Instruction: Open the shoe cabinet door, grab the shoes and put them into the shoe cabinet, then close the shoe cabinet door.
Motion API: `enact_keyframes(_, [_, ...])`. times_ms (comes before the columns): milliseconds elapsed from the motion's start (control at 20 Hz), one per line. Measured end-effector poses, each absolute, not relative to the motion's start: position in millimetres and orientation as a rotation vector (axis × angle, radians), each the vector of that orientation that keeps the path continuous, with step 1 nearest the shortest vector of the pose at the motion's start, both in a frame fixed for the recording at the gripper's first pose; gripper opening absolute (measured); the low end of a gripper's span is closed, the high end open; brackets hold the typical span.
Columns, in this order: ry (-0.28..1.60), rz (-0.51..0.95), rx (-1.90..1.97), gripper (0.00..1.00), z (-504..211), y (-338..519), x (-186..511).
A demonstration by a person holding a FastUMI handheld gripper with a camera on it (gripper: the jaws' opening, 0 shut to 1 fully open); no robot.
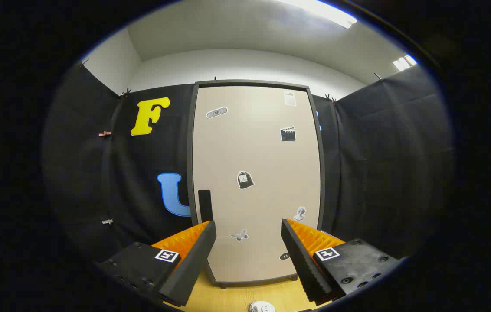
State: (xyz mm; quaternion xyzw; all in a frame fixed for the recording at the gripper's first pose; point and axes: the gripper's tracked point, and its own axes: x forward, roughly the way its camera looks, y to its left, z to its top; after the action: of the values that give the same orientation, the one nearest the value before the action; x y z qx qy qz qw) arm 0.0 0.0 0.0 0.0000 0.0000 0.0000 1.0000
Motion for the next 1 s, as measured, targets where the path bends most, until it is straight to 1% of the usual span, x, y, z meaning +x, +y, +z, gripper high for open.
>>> enact_keyframes(600, [0.039,0.056,-0.006,0.98,0.5,-35.6,0.9])
enact_keyframes(1000, [0.053,0.130,-0.005,0.98,-4.1,-42.0,2.7])
